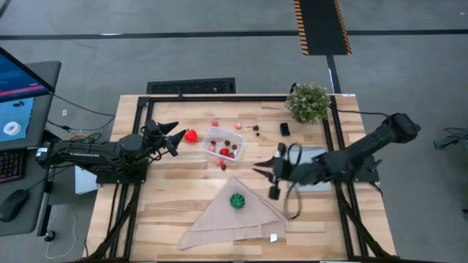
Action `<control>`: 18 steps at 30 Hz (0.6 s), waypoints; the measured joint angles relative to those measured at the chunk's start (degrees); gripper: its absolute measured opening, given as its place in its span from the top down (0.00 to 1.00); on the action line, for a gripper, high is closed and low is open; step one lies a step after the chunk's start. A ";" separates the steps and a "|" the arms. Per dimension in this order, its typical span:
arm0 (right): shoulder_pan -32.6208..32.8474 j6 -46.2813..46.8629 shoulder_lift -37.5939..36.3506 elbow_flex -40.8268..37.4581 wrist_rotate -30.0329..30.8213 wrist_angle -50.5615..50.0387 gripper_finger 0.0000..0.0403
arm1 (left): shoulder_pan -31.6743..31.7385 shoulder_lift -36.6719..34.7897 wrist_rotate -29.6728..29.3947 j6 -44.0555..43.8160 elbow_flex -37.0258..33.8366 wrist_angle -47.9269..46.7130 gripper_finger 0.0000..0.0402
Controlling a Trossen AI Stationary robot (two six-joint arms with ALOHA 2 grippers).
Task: Pick and placing Produce into tupperware
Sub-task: Put the red apple into the transparent bin
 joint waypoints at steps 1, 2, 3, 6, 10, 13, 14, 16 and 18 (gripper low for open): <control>-1.60 -0.74 -2.59 -3.10 -2.51 3.18 0.77 | 0.00 0.01 -0.77 -0.18 0.42 -1.67 0.31; -3.43 -1.44 -5.29 -6.41 -4.45 6.50 0.77 | 0.00 0.02 -1.24 -0.85 0.75 -2.88 0.31; -5.25 -2.09 -7.89 -9.76 -5.59 9.51 0.77 | 0.00 0.00 -1.73 -1.75 1.09 -4.23 0.31; -9.76 -2.01 -15.40 -18.32 -7.15 12.52 0.77 | 0.00 0.00 -2.14 -3.62 1.93 -6.25 0.31; -12.83 1.48 -22.98 -27.53 -10.95 13.79 0.77 | 0.00 0.01 -2.24 -4.11 3.21 -8.09 0.31; -13.60 2.13 -27.12 -33.11 -10.27 16.76 0.77 | 0.01 0.02 -2.86 -4.27 4.94 -11.69 0.31; -13.61 1.96 -28.39 -34.53 -9.98 17.85 0.77 | 0.08 0.03 -2.92 -4.67 5.86 -13.77 0.31; -13.91 1.89 -30.60 -36.50 -7.70 18.61 0.77 | 0.68 0.73 -2.95 -7.30 8.46 -19.83 0.31; -14.24 1.81 -32.00 -37.52 -3.98 18.27 0.77 | 1.87 2.11 -3.95 -10.36 11.23 -26.29 0.31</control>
